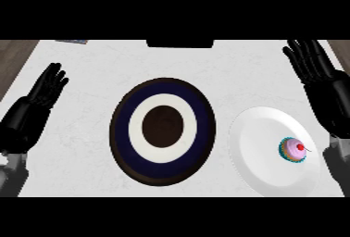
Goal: Pick the cupcake from the plate and place it in the plate
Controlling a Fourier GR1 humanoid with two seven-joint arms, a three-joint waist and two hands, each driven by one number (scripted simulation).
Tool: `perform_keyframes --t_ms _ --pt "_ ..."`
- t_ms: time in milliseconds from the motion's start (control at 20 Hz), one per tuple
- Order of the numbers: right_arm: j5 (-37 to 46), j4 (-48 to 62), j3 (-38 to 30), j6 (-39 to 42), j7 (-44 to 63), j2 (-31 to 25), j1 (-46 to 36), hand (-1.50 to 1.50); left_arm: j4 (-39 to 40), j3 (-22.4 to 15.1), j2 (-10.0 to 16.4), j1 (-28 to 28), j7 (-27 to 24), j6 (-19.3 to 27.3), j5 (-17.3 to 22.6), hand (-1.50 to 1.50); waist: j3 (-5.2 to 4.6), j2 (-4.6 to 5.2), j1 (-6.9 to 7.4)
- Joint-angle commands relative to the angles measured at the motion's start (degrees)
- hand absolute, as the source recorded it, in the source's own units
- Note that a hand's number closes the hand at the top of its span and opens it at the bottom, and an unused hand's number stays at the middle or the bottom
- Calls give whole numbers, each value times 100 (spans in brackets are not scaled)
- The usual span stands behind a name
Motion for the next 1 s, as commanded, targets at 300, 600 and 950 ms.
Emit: perform_keyframes --t_ms 300,600,950 --pt "-513 769 -1105 165 272 -653 819 -150 640 35 300 1108 -309 614 -1006 0 -78 -23 -184" --pt "-1476 -14 -1919 -670 -1206 1253 2007 -150 863 -2 15 1376 -713 909 -1366 0 -50 -93 -278" --pt "-2206 -1148 -2481 863 -798 574 3460 -150 838 156 -81 1666 -841 735 -1471 0 -52 -95 -233"
